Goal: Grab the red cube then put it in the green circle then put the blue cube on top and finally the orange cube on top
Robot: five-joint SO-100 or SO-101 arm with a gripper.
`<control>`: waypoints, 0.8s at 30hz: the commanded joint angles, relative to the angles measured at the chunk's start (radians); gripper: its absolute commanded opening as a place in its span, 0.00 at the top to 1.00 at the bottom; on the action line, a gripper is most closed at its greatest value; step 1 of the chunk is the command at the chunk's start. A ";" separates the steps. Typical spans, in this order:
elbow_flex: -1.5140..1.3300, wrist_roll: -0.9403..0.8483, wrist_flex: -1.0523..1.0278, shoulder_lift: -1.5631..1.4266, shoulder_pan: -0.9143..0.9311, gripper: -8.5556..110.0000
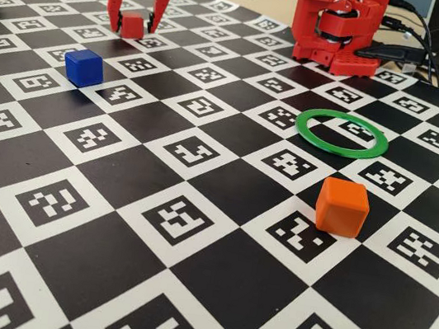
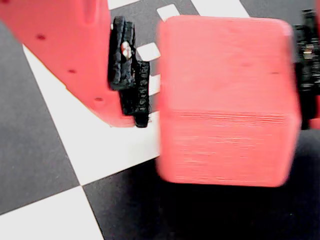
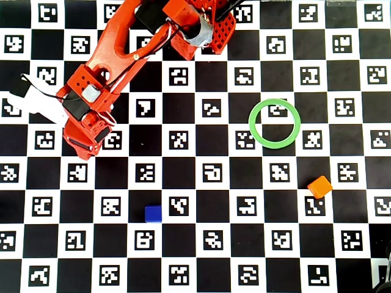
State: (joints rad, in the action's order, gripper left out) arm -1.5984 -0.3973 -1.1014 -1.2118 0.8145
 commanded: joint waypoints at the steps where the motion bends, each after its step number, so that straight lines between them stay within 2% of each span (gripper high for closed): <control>1: 0.034 -0.005 0.023 -0.031 0.009 0.79; 13: 0.008 -0.014 0.005 -0.100 0.003 0.83; 24: 0.098 -0.021 -0.212 -0.314 -0.054 0.83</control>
State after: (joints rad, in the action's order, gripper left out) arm -1.5938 -0.4080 -1.2533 -1.3714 0.7900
